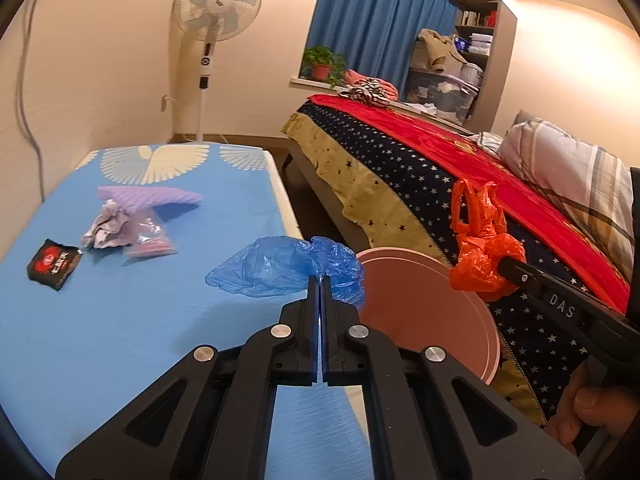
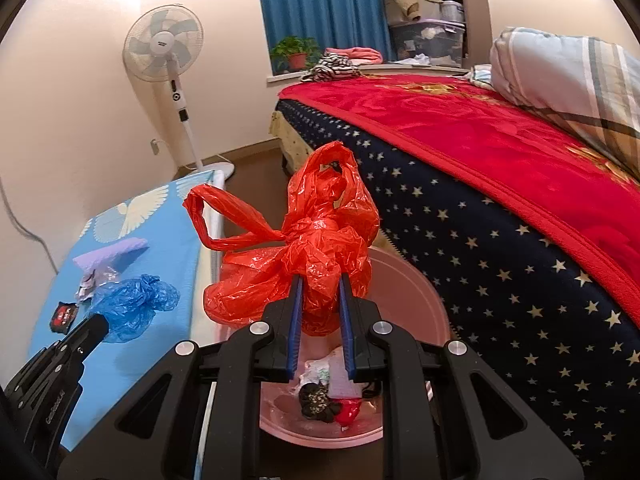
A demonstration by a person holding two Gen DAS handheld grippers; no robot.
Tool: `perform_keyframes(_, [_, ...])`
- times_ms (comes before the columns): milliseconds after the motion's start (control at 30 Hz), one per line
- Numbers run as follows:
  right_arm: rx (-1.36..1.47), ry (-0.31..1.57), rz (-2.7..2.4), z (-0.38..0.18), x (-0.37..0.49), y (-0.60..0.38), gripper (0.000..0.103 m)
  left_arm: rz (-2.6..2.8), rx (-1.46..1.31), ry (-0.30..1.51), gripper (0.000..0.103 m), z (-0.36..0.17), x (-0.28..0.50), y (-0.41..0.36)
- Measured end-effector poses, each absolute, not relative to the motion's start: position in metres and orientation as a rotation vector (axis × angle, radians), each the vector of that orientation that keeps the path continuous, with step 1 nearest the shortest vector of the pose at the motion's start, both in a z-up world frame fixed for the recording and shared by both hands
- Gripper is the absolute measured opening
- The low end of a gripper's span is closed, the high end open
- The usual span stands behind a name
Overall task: Collect trash
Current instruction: 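Carry both bags over the pink bin and open both tools to drop them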
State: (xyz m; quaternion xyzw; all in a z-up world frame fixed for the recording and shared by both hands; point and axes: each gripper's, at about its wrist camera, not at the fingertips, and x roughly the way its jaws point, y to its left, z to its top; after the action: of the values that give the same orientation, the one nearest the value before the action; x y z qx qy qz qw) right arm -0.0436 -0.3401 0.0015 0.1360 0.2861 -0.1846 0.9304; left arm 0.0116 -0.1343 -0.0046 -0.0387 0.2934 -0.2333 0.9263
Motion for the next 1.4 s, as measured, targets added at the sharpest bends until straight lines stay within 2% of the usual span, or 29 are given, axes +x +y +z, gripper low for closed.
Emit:
perform_keyframes(1067, [0.320, 0.599, -0.485, -0.011, -0.044, -0.376, 0.017, -0.616, -0.058, 0.667, 0.000, -0.027, 0.029, -0.190])
perform_keyframes(1133, [0.326, 0.599, -0.491, -0.011, -0.045, -0.378, 0.021, -0.624, -0.060, 0.676, 0.001, -0.028, 0.031, -0.190])
perform_keyframes(1200, [0.336, 0.598, -0.505, -0.011, -0.046, -0.379, 0.043, -0.621, -0.059, 0.684, 0.004, -0.030, 0.032, -0.191])
perform_keyframes(1233, [0.343, 0.592, -0.509, -0.010, -0.047, -0.380, 0.047, -0.619, -0.066, 0.686, 0.010, -0.030, 0.032, -0.189])
perform_keyframes(1300, [0.347, 0.582, -0.513, -0.009, -0.050, -0.381, 0.049, -0.609, -0.079, 0.683, 0.021, -0.029, 0.032, -0.185])
perform_keyframes(1400, [0.353, 0.573, -0.515, -0.006, -0.053, -0.381, 0.050, -0.592, -0.093, 0.678, 0.022, -0.026, 0.031, -0.176])
